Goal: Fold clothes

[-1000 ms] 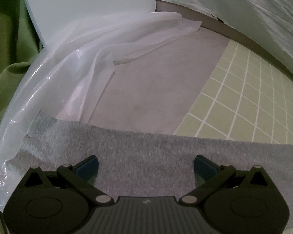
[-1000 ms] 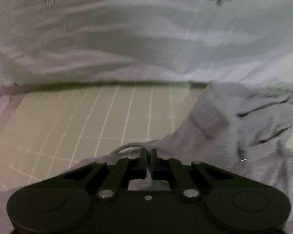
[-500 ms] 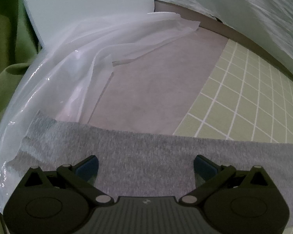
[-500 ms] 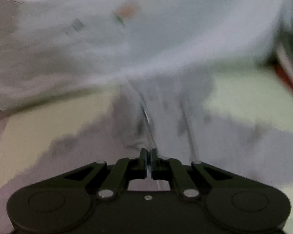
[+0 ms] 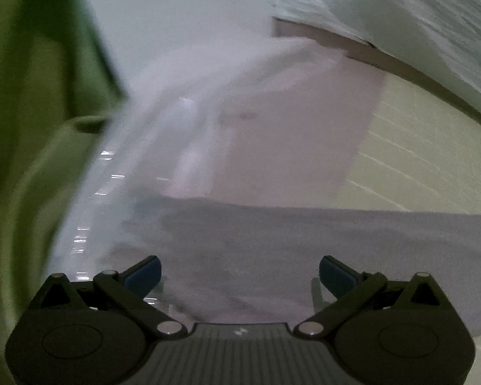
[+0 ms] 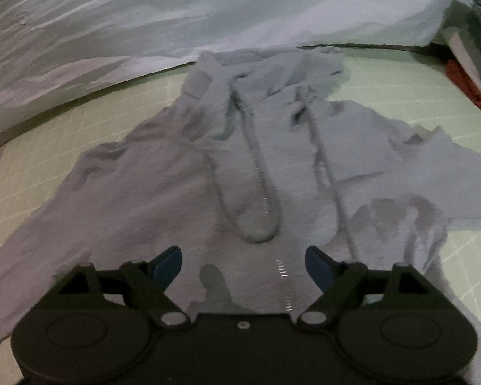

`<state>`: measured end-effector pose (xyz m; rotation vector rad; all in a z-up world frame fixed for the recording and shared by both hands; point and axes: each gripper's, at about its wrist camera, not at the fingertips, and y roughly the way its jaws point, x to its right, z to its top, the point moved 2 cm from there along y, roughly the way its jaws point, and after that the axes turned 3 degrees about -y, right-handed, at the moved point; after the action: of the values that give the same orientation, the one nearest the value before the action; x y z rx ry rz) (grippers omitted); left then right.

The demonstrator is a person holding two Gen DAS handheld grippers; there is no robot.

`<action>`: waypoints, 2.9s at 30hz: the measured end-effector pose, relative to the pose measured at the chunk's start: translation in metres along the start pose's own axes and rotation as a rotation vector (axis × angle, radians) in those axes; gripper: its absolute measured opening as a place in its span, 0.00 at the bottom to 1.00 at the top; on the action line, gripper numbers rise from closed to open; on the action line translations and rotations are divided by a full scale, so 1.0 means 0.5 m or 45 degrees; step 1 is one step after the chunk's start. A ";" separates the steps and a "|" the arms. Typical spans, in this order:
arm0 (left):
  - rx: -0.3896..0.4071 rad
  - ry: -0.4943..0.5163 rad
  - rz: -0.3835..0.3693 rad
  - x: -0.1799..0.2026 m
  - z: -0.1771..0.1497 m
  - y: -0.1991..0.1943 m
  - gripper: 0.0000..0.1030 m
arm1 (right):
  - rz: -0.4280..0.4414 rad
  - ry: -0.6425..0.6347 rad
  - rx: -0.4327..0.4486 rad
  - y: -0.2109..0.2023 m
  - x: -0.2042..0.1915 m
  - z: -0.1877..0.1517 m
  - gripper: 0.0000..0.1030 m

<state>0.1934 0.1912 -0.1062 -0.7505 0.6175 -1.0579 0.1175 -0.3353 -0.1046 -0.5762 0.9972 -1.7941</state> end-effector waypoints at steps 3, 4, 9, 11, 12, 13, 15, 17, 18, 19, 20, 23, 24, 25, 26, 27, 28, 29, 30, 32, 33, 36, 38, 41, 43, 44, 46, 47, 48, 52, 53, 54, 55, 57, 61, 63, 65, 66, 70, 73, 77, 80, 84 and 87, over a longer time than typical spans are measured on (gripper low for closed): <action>0.035 -0.059 0.029 -0.036 0.004 0.006 1.00 | 0.014 -0.060 -0.011 0.001 -0.025 -0.006 0.82; 0.033 -0.068 0.027 -0.043 0.005 0.011 1.00 | 0.018 -0.079 -0.017 0.003 -0.033 -0.008 0.82; 0.022 -0.096 0.024 -0.073 0.008 0.037 1.00 | 0.038 -0.139 -0.045 0.008 -0.062 -0.017 0.82; 0.011 -0.053 0.040 -0.064 0.006 0.045 0.99 | 0.040 -0.154 -0.052 0.009 -0.069 -0.020 0.82; 0.008 -0.024 0.042 -0.061 0.004 0.049 0.99 | 0.041 -0.162 -0.055 0.009 -0.072 -0.022 0.82; 0.010 0.003 0.035 -0.056 0.002 0.050 0.97 | 0.041 -0.163 -0.058 0.009 -0.073 -0.023 0.82; 0.020 0.023 -0.012 -0.048 -0.006 0.048 0.83 | 0.040 -0.167 -0.065 0.011 -0.074 -0.026 0.82; 0.028 -0.011 -0.050 -0.048 -0.011 0.045 0.73 | 0.043 -0.161 -0.066 0.010 -0.074 -0.028 0.82; 0.031 -0.022 -0.063 -0.048 -0.011 0.043 0.66 | 0.046 -0.155 -0.062 0.008 -0.072 -0.028 0.82; 0.035 -0.018 -0.060 -0.046 -0.010 0.040 0.61 | 0.049 -0.149 -0.059 0.007 -0.071 -0.028 0.82; 0.039 -0.003 -0.051 -0.043 -0.008 0.039 0.51 | 0.052 -0.143 -0.055 0.005 -0.070 -0.027 0.82; 0.035 0.043 -0.018 -0.032 -0.007 0.033 0.22 | 0.060 -0.126 -0.045 0.001 -0.067 -0.027 0.81; 0.031 0.059 -0.012 -0.029 -0.009 0.031 0.18 | 0.064 -0.120 -0.042 0.000 -0.065 -0.027 0.81; 0.028 0.070 -0.018 -0.026 -0.008 0.030 0.15 | 0.072 -0.113 -0.036 -0.002 -0.064 -0.027 0.81; 0.024 0.070 -0.035 -0.025 -0.007 0.026 0.10 | 0.080 -0.104 -0.031 -0.005 -0.061 -0.028 0.80; 0.022 0.061 -0.055 -0.024 -0.006 0.021 0.10 | 0.089 -0.094 -0.025 -0.008 -0.058 -0.029 0.80; 0.027 0.048 -0.071 -0.022 -0.005 0.013 0.10 | 0.097 -0.082 -0.018 -0.012 -0.053 -0.030 0.80; 0.031 0.042 -0.087 -0.019 -0.004 0.005 0.10 | 0.105 -0.069 -0.011 -0.016 -0.047 -0.031 0.79; 0.035 0.036 -0.105 -0.014 -0.004 -0.004 0.10 | 0.114 -0.056 -0.003 -0.020 -0.042 -0.033 0.79; 0.060 0.039 -0.141 0.003 -0.004 -0.030 0.10 | 0.130 -0.030 0.011 -0.028 -0.031 -0.036 0.79; 0.077 0.046 -0.165 0.014 -0.003 -0.045 0.10 | 0.138 -0.017 0.018 -0.032 -0.026 -0.037 0.79; 0.152 0.105 -0.247 0.066 -0.006 -0.104 0.10 | 0.151 0.051 0.038 -0.047 0.008 -0.044 0.79; 0.195 0.156 -0.321 0.114 -0.012 -0.146 0.09 | 0.161 0.110 0.052 -0.058 0.036 -0.048 0.79; 0.228 0.227 -0.476 0.202 -0.032 -0.211 0.09 | 0.172 0.181 0.085 -0.080 0.087 -0.056 0.79; 0.232 0.271 -0.606 0.268 -0.050 -0.257 0.09 | 0.167 0.217 0.104 -0.096 0.123 -0.065 0.79; 0.234 0.293 -0.671 0.300 -0.059 -0.280 0.09 | 0.163 0.239 0.108 -0.103 0.144 -0.070 0.79; 0.245 0.383 -0.782 0.369 -0.094 -0.331 0.09 | 0.156 0.284 0.115 -0.117 0.187 -0.080 0.79; 0.240 0.417 -0.838 0.403 -0.112 -0.355 0.09 | 0.151 0.302 0.116 -0.125 0.212 -0.086 0.79; 0.233 0.447 -0.894 0.437 -0.131 -0.378 0.09 | 0.143 0.311 0.116 -0.133 0.232 -0.091 0.79; 0.206 0.562 -1.084 0.551 -0.207 -0.459 0.11 | 0.118 0.321 0.119 -0.167 0.309 -0.104 0.79; 0.196 0.583 -1.097 0.571 -0.227 -0.470 0.15 | 0.114 0.316 0.119 -0.173 0.326 -0.107 0.79; 0.186 0.603 -1.104 0.590 -0.246 -0.480 0.19 | 0.104 0.305 0.119 -0.179 0.342 -0.109 0.79; 0.172 0.618 -1.098 0.604 -0.264 -0.486 0.24 | 0.087 0.295 0.119 -0.183 0.358 -0.111 0.79; 0.142 0.629 -1.062 0.618 -0.284 -0.480 0.57 | 0.056 0.282 0.120 -0.192 0.392 -0.115 0.80; 0.115 0.600 -0.911 0.613 -0.312 -0.457 0.82 | 0.003 0.268 0.129 -0.186 0.437 -0.113 0.84; 0.055 0.566 -0.775 0.606 -0.309 -0.432 0.86 | -0.009 0.233 0.116 -0.177 0.440 -0.105 0.84; -0.005 0.522 -0.673 0.594 -0.304 -0.405 0.86 | 0.000 0.199 0.135 -0.173 0.435 -0.094 0.88; -0.028 0.496 -0.642 0.585 -0.300 -0.390 0.87 | 0.014 0.183 0.158 -0.173 0.429 -0.088 0.90; -0.098 0.417 -0.540 0.547 -0.281 -0.340 0.91 | 0.084 0.060 0.176 -0.152 0.368 -0.051 0.92; -0.114 0.402 -0.491 0.523 -0.265 -0.312 0.93 | 0.199 -0.016 0.141 -0.128 0.302 -0.036 0.92; -0.148 0.400 -0.471 0.520 -0.243 -0.262 0.94 | 0.349 -0.112 0.084 -0.088 0.207 -0.022 0.89; -0.181 0.399 -0.454 0.524 -0.229 -0.226 0.94 | 0.378 -0.203 0.039 -0.050 0.140 -0.007 0.79; -0.234 0.393 -0.446 0.526 -0.230 -0.193 0.94 | 0.451 -0.198 -0.071 -0.003 0.084 0.003 0.65; -0.292 0.383 -0.456 0.526 -0.241 -0.171 0.94 | 0.480 -0.186 -0.175 0.038 0.050 -0.004 0.52</action>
<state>0.1536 -0.1065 -0.1358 -0.9324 0.8938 -1.4623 0.1155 -0.3608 -0.1224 -0.5530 1.0551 -1.3411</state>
